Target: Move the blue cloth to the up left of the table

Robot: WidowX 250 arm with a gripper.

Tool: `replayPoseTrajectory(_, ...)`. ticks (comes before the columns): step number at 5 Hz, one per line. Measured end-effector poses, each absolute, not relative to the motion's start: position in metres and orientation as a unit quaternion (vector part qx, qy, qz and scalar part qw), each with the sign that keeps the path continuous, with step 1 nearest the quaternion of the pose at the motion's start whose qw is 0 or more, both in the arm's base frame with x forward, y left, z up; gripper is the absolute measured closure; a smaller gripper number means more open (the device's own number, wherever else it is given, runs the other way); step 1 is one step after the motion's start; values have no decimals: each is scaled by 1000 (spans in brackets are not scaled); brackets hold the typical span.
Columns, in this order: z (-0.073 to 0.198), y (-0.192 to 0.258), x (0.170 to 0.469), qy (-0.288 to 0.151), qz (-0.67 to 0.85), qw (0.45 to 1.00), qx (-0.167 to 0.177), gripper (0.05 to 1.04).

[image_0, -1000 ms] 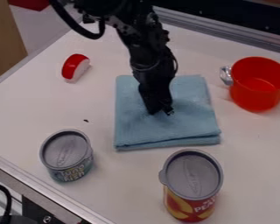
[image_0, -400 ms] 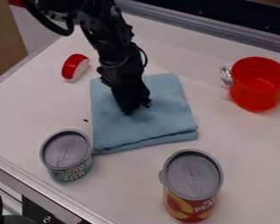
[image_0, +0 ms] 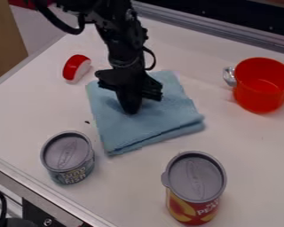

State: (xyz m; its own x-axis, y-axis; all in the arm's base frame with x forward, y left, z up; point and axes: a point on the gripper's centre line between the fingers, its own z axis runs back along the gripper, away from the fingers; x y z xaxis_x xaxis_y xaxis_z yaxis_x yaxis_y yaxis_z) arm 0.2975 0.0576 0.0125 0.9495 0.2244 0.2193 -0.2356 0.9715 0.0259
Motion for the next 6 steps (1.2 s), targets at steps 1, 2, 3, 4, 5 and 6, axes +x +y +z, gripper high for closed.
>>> replayPoseTrajectory(1, 12, 59, 313, -120, 206, 970, 47, 1031)
replayPoseTrajectory(2, 12, 60, 315, -103, 274, 954, 57, 1031)
replayPoseTrajectory(3, 11, 67, 319, -60, 347, 935, 27, 1031)
replayPoseTrajectory(4, 12, 73, 327, -32, 383, 923, 12, 1031)
replayPoseTrajectory(5, 11, 76, 333, -26, 399, 916, 22, 1031)
replayPoseTrajectory(6, 10, 78, 339, -30, 400, 916, 22, 1031)
